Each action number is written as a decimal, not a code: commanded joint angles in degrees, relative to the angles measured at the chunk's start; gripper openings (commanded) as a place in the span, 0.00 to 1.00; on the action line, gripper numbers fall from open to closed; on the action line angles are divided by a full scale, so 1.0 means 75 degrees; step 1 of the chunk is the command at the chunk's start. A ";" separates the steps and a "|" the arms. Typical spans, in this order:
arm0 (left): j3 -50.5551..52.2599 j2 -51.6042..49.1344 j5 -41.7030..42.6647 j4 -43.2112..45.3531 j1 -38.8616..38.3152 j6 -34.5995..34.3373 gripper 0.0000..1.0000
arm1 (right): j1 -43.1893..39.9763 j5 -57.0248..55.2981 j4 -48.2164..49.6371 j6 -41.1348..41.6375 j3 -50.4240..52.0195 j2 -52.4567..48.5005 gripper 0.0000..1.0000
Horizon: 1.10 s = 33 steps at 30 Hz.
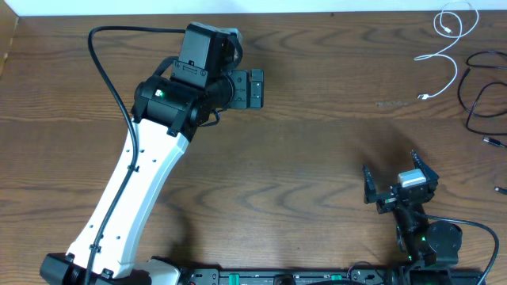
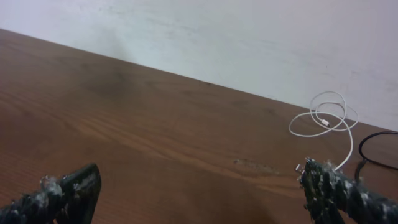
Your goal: Untangle cables
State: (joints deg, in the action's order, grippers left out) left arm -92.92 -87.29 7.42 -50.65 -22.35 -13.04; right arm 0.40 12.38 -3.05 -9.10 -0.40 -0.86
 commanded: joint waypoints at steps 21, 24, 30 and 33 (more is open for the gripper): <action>-0.0017 -0.0029 -0.0463 -0.0087 -0.0006 0.0137 0.99 | 0.0052 -0.0006 -0.0032 0.0207 0.0012 0.0029 0.99; 0.0020 -0.0044 -0.0787 -0.0210 -0.0006 0.0137 0.99 | 0.0052 -0.0006 -0.0032 0.0207 0.0012 0.0029 0.99; 0.0606 0.0280 -0.1236 0.0385 0.0038 0.0149 0.99 | 0.0052 -0.0006 -0.0029 0.0207 0.0012 0.0029 0.99; 0.1297 0.0854 -0.1224 0.1180 0.0114 0.0192 0.99 | 0.0052 -0.0006 -0.0029 0.0207 0.0012 0.0029 0.99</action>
State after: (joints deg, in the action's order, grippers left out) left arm -87.29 -85.91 0.32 -44.95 -22.20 -12.99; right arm 0.40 12.36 -3.05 -8.14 -0.40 -0.86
